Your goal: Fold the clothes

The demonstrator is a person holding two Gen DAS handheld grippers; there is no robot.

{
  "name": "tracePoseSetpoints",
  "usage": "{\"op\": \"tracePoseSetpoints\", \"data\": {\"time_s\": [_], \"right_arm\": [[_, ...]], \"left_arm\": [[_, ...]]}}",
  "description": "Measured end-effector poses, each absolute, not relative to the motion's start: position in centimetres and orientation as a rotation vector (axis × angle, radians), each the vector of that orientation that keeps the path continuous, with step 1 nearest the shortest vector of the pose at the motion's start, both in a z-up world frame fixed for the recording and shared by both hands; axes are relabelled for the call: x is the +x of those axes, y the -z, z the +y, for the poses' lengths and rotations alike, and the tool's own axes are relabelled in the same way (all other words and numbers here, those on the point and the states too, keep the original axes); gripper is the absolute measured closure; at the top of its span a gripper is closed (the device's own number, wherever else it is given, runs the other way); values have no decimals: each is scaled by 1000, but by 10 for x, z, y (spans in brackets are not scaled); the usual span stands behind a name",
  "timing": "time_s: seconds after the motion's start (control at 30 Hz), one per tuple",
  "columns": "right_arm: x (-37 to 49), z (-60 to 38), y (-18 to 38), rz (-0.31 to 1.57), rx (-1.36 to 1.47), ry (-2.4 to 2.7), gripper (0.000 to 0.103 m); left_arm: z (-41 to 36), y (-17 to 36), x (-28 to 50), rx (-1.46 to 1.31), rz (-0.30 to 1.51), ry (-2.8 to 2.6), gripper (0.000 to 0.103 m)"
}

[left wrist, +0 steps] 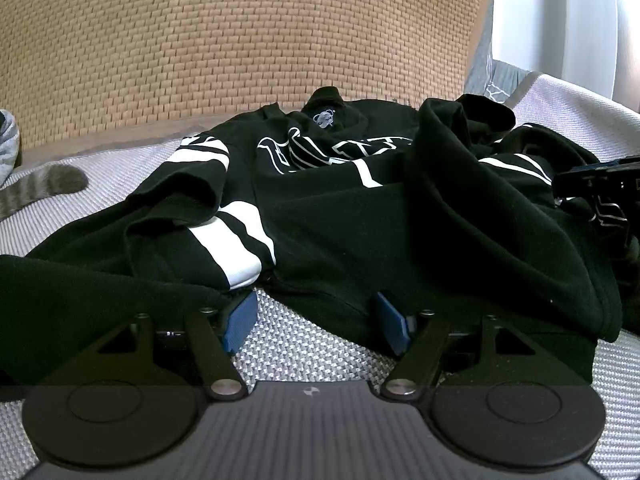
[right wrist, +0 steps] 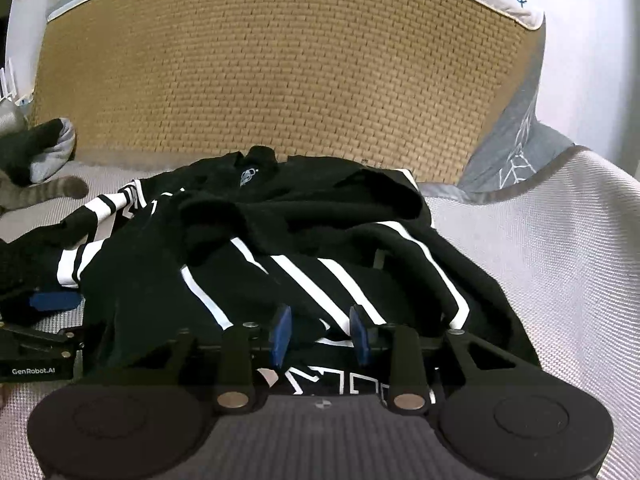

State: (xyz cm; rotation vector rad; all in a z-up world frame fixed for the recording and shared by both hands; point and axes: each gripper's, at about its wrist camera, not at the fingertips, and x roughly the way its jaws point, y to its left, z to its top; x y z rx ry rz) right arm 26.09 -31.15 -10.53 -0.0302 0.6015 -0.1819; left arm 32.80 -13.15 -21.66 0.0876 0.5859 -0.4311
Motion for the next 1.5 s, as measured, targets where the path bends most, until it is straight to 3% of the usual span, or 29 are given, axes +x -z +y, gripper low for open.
{"op": "tracePoseSetpoints", "data": {"time_s": [0.43, 0.7, 1.27, 1.43, 1.5], "right_arm": [[264, -291, 106, 615, -58, 77, 67], [253, -269, 103, 565, 93, -9, 67], [262, -222, 147, 608, -12, -21, 62], [260, -226, 147, 582, -17, 3, 84], [256, -235, 140, 541, 37, 12, 88]], "left_arm": [[-130, 218, 327, 84, 577, 435, 34], [-131, 218, 326, 86, 572, 434, 34], [-131, 219, 326, 91, 566, 434, 33], [-131, 218, 325, 89, 566, 433, 33], [-132, 218, 325, 90, 567, 433, 33]]}}
